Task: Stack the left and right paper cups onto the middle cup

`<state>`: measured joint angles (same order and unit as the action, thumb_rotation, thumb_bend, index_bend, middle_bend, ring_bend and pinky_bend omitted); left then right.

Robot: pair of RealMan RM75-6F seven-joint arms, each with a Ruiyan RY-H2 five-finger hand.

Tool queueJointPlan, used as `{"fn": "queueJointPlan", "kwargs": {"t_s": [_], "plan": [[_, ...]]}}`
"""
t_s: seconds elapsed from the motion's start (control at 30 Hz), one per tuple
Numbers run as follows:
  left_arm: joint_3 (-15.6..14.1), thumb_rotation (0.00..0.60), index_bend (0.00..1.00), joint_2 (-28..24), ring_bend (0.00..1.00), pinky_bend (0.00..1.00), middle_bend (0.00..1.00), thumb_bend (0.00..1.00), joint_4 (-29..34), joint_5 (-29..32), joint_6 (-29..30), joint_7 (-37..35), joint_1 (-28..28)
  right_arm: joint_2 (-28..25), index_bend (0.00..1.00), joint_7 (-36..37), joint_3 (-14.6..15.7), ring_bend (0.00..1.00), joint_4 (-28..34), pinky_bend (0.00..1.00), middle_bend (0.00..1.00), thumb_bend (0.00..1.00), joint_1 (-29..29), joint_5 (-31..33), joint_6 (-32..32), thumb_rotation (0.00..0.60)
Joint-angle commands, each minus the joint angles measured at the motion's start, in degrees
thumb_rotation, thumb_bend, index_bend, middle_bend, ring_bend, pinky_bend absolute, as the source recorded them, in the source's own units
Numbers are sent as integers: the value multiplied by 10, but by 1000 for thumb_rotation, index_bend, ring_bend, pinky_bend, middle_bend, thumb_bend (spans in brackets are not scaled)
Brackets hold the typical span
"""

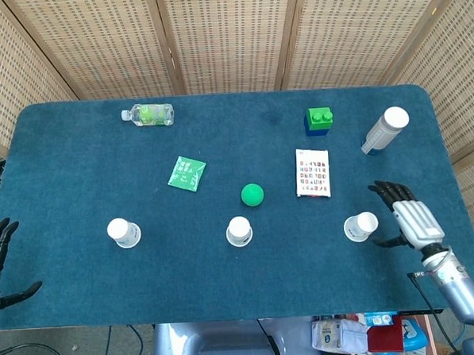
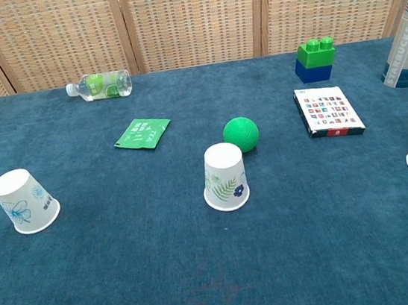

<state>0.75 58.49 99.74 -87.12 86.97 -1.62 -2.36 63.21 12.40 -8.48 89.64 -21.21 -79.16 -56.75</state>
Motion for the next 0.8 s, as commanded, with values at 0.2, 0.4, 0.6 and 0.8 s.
{"fn": "queueJointPlan", "kwargs": {"t_s": [0.2,0.4,0.6,0.8], "plan": [[5,600,0,2,0,0,0,115,-4,13,-12,-2,-6,52,214,-9,9,141,-49,139,245,165,-22,39,41,600],[6,600,0,2,0,0,0,115,-4,13,-15,-1,-7,78,263,-6,8,221,-77,176,320,204,-26,49,41,600],[7,600,0,4,0,0,0,115,-6,19,-20,1,-9,107,371,-10,10,332,-115,186,433,262,-25,61,36,600],[7,600,0,4,0,0,0,115,-6,19,-25,-2,-12,132,481,-20,10,427,-152,246,531,390,-25,63,25,600]]}}
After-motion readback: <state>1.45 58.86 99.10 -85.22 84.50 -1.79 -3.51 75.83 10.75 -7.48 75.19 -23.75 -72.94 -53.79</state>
